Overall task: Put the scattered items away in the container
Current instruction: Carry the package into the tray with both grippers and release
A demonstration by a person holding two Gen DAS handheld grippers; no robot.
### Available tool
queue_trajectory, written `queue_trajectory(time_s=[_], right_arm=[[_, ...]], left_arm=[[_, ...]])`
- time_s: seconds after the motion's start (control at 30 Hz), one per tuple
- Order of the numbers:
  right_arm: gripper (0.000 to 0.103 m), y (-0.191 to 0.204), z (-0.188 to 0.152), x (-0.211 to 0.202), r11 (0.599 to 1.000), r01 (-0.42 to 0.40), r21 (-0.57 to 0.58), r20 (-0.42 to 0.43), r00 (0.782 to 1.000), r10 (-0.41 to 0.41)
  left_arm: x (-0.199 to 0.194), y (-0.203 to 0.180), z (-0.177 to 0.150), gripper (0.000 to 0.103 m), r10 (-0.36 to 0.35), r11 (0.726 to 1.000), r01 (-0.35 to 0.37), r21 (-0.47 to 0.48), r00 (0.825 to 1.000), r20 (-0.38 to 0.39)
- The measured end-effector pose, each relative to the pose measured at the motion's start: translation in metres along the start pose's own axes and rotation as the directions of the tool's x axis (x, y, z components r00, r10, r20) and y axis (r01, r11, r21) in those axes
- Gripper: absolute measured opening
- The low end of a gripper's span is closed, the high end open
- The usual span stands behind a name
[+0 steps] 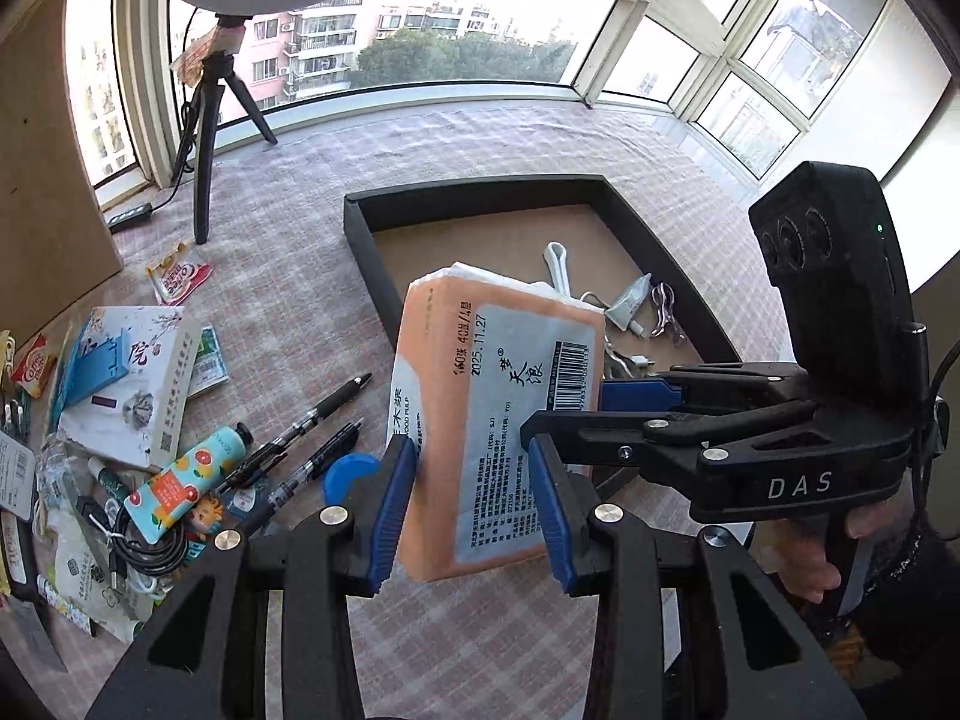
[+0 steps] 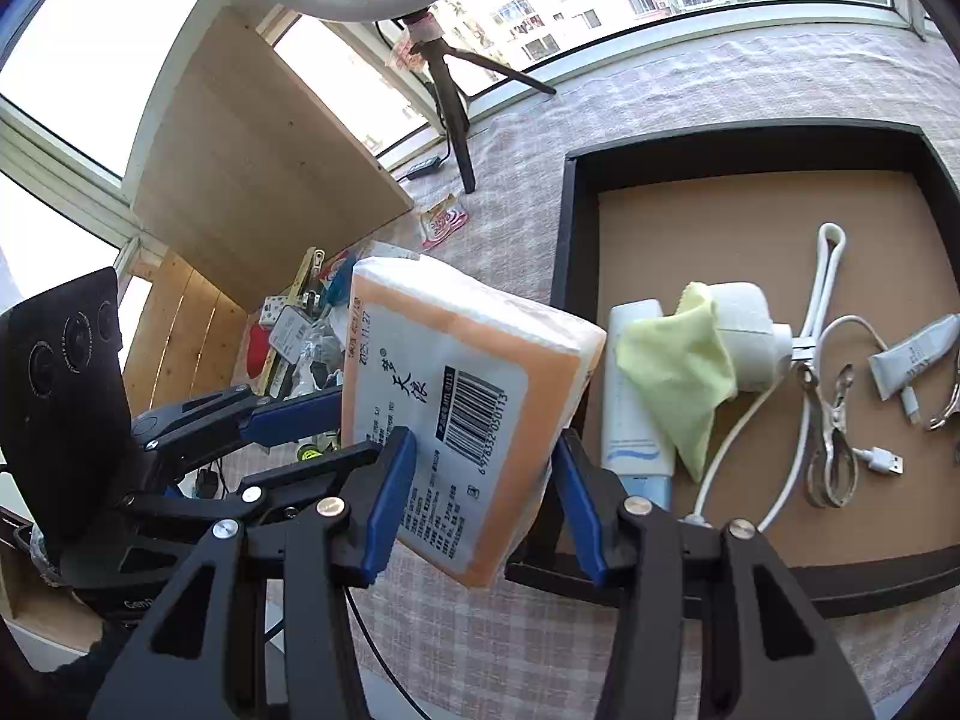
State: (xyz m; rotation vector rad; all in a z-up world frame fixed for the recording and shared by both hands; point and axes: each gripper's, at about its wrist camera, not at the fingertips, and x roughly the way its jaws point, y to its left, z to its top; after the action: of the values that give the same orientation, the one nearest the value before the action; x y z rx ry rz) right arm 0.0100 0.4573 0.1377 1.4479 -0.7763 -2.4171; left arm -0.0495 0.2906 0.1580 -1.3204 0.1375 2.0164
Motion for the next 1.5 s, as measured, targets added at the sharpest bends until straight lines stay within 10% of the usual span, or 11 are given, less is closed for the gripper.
queue_trajectory(time_s=[0.47,0.8,1.5], right_arm=[[0.048,-0.151,0.079,-0.094,0.976,0.205,0.076,0.075,0.975,-0.211],[0.047,-0.226,0.114,-0.077,0.938,0.315,0.143,0.082,0.941,-0.329],[0.047,-0.1,0.075,-0.072,0.953,0.29,-0.086,0.162,0.948,-0.274]], left_arm=[[0.112,-0.117,0.125,0.036,-0.172,0.981,0.171,0.091,0.985,-0.002],[0.192,-0.124,0.172,0.034,-0.058,0.996,0.062,0.064,0.996,-0.068],[0.057,-0.08,0.116,0.039,0.133,0.989,-0.14,0.041,0.981,0.142]])
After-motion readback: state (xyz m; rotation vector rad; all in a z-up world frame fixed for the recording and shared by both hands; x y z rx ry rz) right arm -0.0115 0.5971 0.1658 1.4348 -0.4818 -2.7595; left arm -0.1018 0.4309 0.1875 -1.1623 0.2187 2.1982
